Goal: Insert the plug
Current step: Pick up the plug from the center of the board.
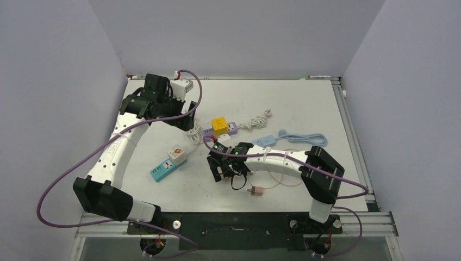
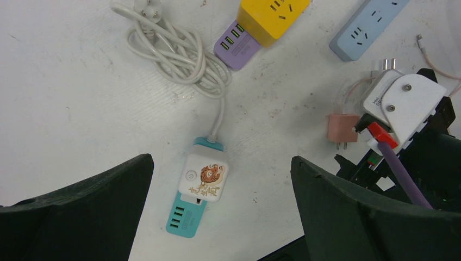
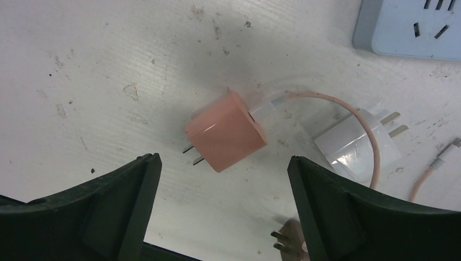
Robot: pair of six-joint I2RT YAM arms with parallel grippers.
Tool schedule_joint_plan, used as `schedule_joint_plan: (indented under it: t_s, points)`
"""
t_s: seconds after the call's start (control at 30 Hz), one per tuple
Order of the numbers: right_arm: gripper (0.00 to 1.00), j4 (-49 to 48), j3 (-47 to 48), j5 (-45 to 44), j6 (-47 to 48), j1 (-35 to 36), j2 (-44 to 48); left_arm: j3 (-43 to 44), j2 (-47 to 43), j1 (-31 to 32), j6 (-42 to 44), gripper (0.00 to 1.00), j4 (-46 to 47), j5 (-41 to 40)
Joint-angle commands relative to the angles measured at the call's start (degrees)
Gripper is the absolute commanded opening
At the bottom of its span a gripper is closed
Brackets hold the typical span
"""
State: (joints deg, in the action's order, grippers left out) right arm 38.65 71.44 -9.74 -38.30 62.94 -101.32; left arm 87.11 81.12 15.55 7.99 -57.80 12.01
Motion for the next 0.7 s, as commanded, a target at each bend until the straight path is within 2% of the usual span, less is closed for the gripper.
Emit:
schedule_joint_plan:
  t_s: [0.0,0.37,0.67]
  points:
    - [0.91,-1.74,1.23,2.94,-0.57,-1.08,-0.34,0.54,-1.02,-0.47,-0.08,0.96,0.62,0.67]
    - [0.83,-3.10,0.80,5.89,0.27,-2.13,-2.81,-0.40,-1.67,-0.61,-0.18,0.96,1.61,-0.12]
    - [0.76,-2.60,-2.01,5.00,-0.77,-2.03,-0.54,-0.71,-1.42,-0.62,-0.08,0.96,2.24,0.00]
